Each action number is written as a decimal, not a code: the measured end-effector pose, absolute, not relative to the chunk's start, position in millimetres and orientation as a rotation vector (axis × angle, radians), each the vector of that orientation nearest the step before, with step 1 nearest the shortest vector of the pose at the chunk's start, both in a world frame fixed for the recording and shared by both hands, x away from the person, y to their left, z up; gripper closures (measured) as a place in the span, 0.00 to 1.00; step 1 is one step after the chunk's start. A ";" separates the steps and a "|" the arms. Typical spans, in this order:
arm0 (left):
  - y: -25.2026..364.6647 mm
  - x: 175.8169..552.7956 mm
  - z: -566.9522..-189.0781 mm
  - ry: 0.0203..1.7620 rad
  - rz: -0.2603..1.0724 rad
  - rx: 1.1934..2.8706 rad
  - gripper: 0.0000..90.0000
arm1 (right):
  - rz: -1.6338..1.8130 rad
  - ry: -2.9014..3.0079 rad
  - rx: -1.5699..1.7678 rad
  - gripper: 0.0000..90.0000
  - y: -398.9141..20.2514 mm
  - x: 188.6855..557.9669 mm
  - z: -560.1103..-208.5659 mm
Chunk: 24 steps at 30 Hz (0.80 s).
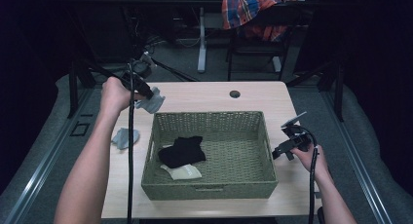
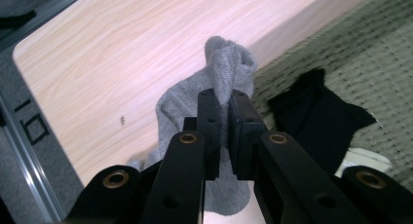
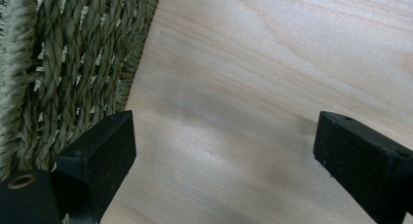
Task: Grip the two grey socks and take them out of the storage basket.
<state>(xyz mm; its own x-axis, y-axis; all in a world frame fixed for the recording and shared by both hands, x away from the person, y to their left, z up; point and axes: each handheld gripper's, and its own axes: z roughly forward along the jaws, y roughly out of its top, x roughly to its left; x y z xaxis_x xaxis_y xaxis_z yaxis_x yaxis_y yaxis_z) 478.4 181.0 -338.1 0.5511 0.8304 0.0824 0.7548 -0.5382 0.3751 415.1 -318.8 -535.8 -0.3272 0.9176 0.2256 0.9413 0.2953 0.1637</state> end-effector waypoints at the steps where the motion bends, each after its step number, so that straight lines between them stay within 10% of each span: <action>1: 184.5 480.2 -337.9 1.329 0.358 2.496 0.95 | -0.417 -2.451 -1.782 0.09 -318.0 414.5 -536.3; 24: 251.0 480.1 -365.9 1.587 0.402 2.408 0.95 | -0.406 -2.453 -1.779 0.09 -318.1 414.5 -536.3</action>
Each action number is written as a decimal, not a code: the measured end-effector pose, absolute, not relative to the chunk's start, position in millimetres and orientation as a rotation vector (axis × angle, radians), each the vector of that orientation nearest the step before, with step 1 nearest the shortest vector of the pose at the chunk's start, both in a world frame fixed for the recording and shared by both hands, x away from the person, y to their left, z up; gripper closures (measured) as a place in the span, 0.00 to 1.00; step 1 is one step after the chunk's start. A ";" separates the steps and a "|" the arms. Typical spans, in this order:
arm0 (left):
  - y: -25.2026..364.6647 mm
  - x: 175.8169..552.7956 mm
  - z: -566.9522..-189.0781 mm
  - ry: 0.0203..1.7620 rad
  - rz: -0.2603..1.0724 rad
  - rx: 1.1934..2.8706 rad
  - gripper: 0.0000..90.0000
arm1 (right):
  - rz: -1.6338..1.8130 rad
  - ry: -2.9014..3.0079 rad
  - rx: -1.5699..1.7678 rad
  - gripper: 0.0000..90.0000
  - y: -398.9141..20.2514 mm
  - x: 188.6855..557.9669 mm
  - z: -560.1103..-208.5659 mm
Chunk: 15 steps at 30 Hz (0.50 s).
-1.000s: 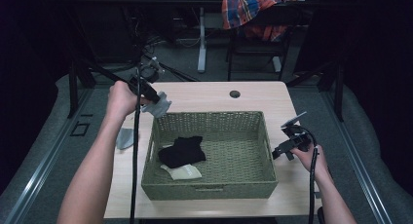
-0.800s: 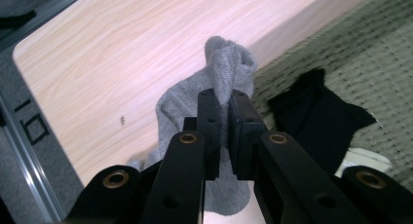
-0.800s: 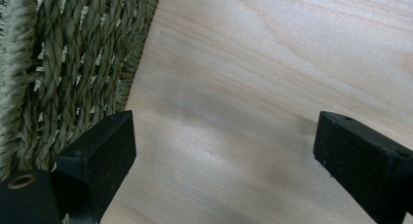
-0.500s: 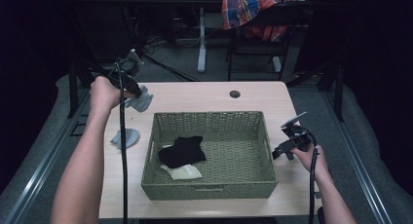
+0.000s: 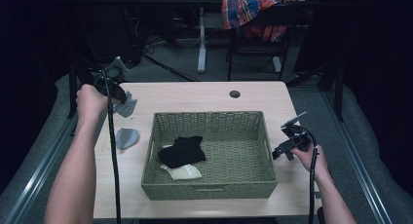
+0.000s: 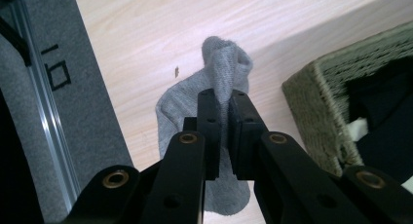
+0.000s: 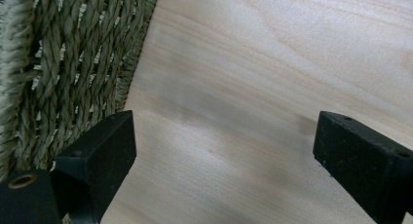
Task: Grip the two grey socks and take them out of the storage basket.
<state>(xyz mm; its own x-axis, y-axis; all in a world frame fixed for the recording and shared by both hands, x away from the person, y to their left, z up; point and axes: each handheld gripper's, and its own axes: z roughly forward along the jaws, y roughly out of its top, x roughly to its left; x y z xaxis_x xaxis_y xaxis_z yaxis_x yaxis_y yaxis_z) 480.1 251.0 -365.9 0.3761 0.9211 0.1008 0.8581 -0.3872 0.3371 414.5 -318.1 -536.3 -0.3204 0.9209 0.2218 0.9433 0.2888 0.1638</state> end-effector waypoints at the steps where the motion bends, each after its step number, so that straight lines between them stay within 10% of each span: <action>1: 252.3 479.7 -368.5 1.591 0.396 2.410 0.95 | -0.406 -2.453 -1.780 0.09 -318.2 414.5 -536.3; 15: 269.3 468.9 -408.7 1.658 0.348 2.402 0.95 | -0.394 -2.454 -1.755 0.09 -318.2 415.6 -536.3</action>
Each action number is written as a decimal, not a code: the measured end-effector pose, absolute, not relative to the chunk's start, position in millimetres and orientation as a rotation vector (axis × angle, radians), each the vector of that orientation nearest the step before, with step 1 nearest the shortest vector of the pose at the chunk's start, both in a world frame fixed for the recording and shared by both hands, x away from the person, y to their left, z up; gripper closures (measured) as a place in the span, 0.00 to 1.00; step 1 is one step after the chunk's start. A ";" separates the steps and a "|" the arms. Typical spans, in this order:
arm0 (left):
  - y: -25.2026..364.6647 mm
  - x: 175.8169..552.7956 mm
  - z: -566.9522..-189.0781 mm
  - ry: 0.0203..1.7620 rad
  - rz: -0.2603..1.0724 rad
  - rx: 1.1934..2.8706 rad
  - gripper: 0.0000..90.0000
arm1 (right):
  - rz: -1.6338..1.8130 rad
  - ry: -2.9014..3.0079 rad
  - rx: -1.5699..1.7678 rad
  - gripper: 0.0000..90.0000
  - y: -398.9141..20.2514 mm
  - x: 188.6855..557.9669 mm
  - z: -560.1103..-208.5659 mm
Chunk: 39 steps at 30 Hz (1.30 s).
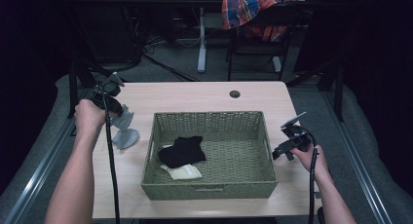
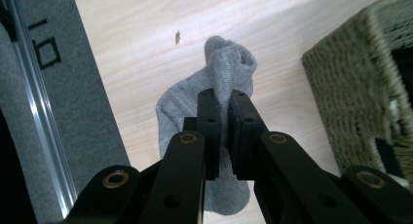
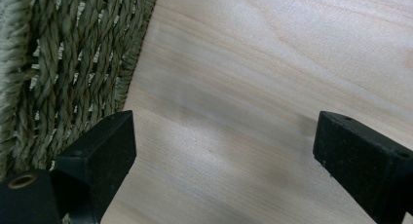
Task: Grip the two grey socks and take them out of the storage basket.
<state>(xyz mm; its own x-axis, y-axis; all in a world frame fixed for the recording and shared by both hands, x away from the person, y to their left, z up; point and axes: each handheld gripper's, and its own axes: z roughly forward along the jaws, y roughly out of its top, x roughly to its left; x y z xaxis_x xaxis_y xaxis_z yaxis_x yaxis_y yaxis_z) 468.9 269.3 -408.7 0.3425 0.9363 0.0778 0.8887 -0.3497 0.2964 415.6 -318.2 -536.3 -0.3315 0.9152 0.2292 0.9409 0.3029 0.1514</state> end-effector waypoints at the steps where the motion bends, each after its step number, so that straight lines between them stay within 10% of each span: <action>1: 270.7 468.6 -412.7 1.667 0.336 2.404 0.95 | -0.395 -2.454 -1.755 0.09 -317.9 415.6 -536.5; 21: 270.2 474.4 -496.9 1.778 0.174 2.345 0.92 | -0.388 -2.456 -1.749 0.09 -318.6 415.7 -536.5; 39: 273.5 426.0 -457.0 1.709 0.278 2.299 0.09 | -0.427 -2.441 -1.776 0.09 -317.3 414.2 -536.6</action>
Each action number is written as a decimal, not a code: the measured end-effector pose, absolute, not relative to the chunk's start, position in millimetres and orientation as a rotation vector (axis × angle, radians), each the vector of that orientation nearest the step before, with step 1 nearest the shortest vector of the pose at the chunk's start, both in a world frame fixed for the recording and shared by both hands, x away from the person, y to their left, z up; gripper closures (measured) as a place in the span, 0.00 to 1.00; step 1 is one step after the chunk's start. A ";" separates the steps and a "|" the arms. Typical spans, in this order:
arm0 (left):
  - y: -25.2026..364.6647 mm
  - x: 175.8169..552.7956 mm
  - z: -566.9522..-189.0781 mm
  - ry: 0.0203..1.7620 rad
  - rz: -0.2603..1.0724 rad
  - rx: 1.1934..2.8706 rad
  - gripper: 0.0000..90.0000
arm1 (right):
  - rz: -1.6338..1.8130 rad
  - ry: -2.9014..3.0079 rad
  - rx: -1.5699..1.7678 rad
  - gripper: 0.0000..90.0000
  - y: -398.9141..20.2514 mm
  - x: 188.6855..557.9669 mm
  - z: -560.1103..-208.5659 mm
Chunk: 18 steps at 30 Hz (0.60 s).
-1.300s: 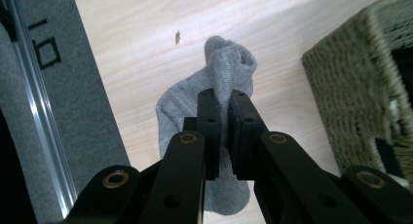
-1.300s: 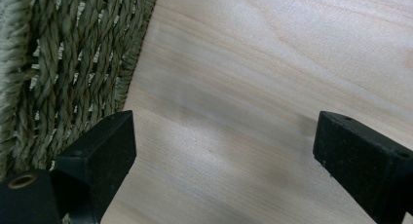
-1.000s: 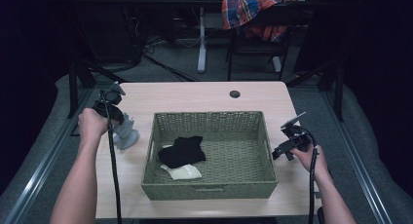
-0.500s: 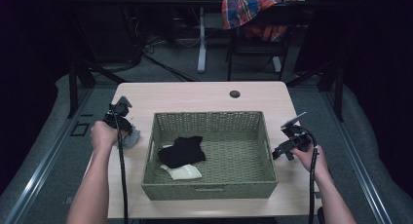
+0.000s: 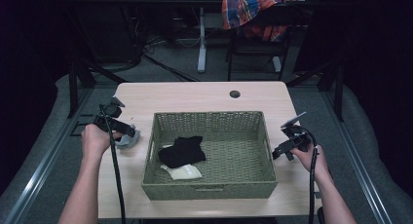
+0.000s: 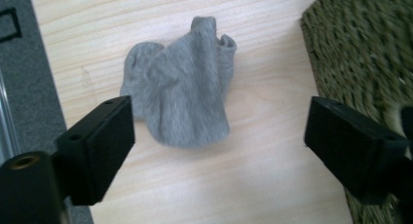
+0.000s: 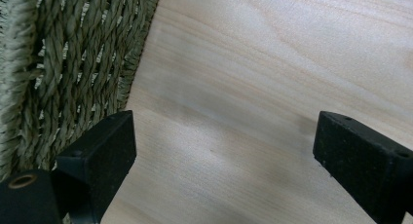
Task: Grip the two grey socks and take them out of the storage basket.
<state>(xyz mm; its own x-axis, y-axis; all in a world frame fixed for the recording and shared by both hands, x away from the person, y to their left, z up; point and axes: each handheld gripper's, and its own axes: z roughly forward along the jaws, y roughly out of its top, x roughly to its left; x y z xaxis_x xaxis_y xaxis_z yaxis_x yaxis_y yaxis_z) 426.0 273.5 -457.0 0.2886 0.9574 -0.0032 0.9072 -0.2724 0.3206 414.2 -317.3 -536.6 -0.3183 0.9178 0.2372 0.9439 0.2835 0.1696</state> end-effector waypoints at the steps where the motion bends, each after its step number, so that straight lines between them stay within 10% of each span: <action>1: 273.7 421.9 -456.0 1.705 0.290 2.298 0.08 | -0.422 -2.442 -1.788 0.09 -317.0 413.9 -536.9; 18: 287.8 361.6 -472.3 1.737 0.351 2.246 0.00 | -0.382 -2.471 -1.739 0.09 -318.0 415.0 -533.7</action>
